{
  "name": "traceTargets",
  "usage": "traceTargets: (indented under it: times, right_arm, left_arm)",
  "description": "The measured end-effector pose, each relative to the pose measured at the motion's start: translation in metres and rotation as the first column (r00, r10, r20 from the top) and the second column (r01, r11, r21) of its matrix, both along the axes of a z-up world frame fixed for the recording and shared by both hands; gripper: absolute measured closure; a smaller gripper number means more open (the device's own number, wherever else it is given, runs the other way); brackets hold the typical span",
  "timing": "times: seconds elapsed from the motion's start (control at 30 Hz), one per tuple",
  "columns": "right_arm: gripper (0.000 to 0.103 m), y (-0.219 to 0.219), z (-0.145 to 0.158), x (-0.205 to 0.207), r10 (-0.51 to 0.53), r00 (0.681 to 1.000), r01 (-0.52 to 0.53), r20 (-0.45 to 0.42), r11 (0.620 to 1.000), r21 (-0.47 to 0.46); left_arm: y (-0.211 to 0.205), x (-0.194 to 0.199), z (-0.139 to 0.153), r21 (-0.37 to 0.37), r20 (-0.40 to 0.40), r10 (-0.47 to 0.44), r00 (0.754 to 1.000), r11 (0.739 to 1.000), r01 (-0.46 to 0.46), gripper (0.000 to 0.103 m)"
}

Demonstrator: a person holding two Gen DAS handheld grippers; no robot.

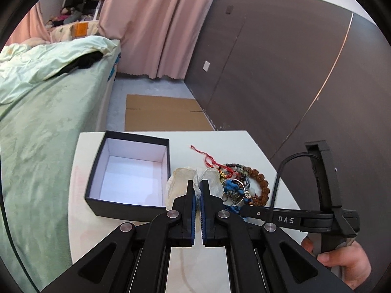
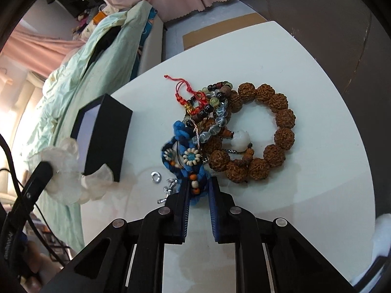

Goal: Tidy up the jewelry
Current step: 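Carry the pouch into the black box with the left tool while the right tool grasps the blue beaded bracelet, then lower the blue beaded bracelet into the black box and open the right tool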

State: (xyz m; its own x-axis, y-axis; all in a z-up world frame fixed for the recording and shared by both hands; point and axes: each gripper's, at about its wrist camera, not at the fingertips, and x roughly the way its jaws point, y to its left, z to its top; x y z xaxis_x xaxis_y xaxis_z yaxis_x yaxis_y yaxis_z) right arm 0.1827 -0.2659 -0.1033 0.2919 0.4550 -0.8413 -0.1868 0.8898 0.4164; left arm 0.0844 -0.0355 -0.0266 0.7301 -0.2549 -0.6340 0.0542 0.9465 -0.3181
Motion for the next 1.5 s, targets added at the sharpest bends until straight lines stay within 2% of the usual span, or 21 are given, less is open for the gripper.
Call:
traceTargets:
  times: [0.23,0.37,0.77,1.03,1.07,1.1,1.13,1.17,1.23,1.3,1.5]
  right_arm:
    - [0.087,-0.003,0.036,-0.017,0.005,0.995,-0.021,0.095,0.987,0.162]
    - [0.087,0.001,0.048,-0.021,0.003,0.992,-0.03,0.124,0.976,0.216]
    - [0.087,0.033,0.053,-0.012,0.003,0.988,-0.055,0.155,0.942,0.331]
    - [0.087,0.055,0.056,0.0,0.005,0.984,-0.081,0.181,0.907,0.414]
    - [0.087,0.057,0.055,0.002,0.007,0.983,-0.083,0.182,0.905,0.416]
    - [0.087,0.059,0.055,0.005,0.009,0.983,-0.086,0.183,0.905,0.418]
    - [0.087,0.061,0.055,0.007,0.013,0.983,-0.09,0.184,0.903,0.419]
    - [0.087,0.063,0.054,0.011,0.016,0.983,-0.094,0.184,0.901,0.424]
    - [0.087,0.066,0.054,0.017,0.023,0.983,-0.102,0.183,0.897,0.431]
    - [0.087,0.07,0.053,0.021,0.037,0.983,-0.114,0.178,0.891,0.44]
    - [0.087,0.093,0.046,0.026,0.113,0.981,-0.172,0.158,0.882,0.438]
  left_arm:
    - [0.022,-0.008,0.016,-0.033,0.044,0.034,0.998,0.999,-0.033,0.1]
    - [0.038,-0.01,0.023,-0.043,0.064,0.07,0.996,0.997,-0.067,0.1]
    - [0.072,0.0,0.024,-0.101,0.078,0.134,0.988,0.987,-0.125,0.1]
    - [0.078,0.026,0.01,-0.162,0.027,0.135,0.991,0.978,-0.129,0.098]
    - [0.078,0.032,0.006,-0.176,-0.004,0.123,0.992,0.977,-0.121,0.097]
    - [0.079,0.038,0.003,-0.184,-0.033,0.11,0.993,0.976,-0.114,0.089]
    - [0.079,0.043,0.0,-0.188,-0.061,0.101,0.993,0.976,-0.111,0.074]
    - [0.08,0.047,-0.003,-0.195,-0.079,0.1,0.992,0.974,-0.113,0.065]
    - [0.085,0.045,-0.002,-0.2,-0.05,0.129,0.99,0.97,-0.137,0.031]
    - [0.091,0.042,0.004,-0.201,-0.018,0.162,0.987,0.966,-0.162,0.022]
    - [0.117,0.04,0.012,-0.235,0.0,0.222,0.975,0.948,-0.216,0.022]
